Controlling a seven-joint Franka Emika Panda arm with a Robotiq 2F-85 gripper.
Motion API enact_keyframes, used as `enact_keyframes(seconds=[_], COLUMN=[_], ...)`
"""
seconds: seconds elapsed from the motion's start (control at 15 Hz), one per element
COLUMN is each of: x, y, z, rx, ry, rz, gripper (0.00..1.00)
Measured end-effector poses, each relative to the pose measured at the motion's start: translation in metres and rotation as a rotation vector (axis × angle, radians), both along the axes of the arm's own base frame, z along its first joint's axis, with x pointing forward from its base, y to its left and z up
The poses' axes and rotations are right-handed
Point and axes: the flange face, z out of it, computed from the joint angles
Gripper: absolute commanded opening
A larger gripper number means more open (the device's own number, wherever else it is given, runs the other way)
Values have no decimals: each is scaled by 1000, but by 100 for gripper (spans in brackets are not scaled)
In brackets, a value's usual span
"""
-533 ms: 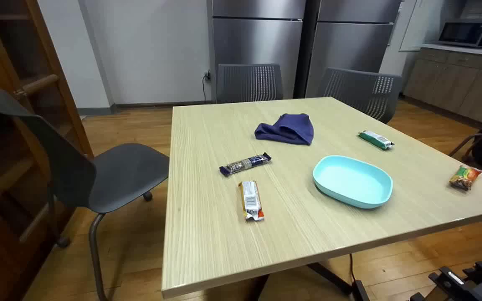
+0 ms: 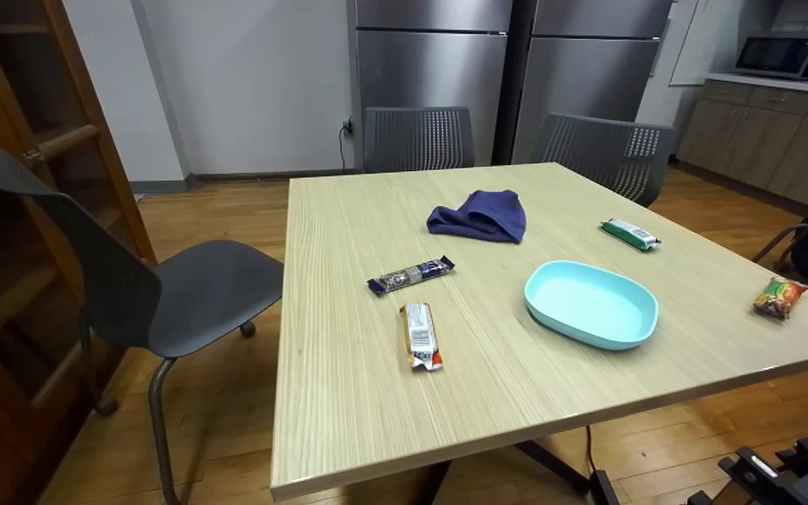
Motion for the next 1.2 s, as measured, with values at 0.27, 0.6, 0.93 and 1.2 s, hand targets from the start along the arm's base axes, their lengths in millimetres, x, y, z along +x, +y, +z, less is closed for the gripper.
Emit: enact_keyframes(seconds=[0.27,0.6,0.93,1.2], x=[16,46,75,97], y=[10,33,64,91], z=[-33,-86,-128,-160], rx=[4,13,26,17], ry=[60,100,97,80], rz=[30,62,57,35], gripper=[100,100,100,100])
